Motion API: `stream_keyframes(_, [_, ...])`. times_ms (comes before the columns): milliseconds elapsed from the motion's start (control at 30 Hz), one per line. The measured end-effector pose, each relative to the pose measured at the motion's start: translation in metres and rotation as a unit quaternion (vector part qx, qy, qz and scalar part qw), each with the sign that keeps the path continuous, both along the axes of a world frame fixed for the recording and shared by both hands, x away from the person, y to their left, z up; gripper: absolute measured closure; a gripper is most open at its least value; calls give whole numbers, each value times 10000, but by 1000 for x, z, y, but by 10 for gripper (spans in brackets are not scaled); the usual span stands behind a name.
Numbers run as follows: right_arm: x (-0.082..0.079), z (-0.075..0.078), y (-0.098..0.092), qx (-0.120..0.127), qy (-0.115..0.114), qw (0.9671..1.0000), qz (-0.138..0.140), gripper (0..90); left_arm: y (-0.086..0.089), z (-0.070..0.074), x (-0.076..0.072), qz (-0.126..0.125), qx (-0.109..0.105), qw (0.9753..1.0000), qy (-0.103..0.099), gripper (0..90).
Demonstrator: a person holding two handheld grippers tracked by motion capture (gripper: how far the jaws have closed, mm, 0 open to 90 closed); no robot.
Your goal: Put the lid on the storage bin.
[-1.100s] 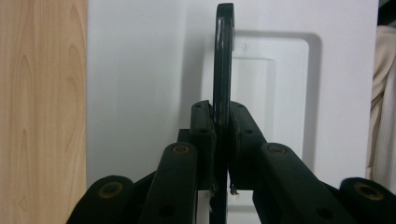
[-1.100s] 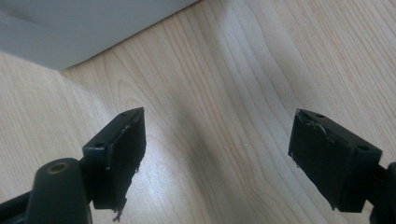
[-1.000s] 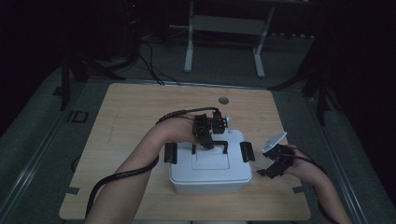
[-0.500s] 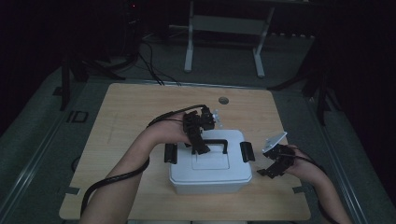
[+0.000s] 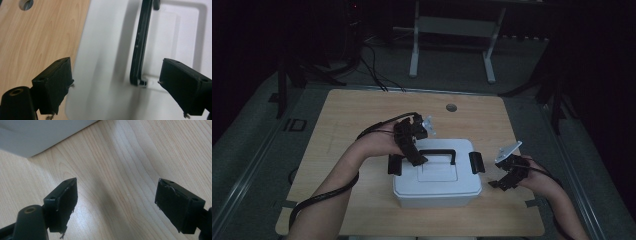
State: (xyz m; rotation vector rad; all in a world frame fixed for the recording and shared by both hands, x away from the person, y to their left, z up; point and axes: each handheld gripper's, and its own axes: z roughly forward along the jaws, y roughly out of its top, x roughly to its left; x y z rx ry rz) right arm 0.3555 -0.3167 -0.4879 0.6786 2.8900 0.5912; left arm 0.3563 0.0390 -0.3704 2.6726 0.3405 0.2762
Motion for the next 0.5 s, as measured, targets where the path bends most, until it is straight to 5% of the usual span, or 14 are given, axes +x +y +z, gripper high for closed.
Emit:
stream_keyframes(300, [0,0,-4,34,-26,10000,-67,179,28,-1,-2,221,-205,9995,136,104])
stream_keyframes(500, [-1,2,-5,47,-63,9999,-130,179,46,0,-9,335,-218,9992,50,104])
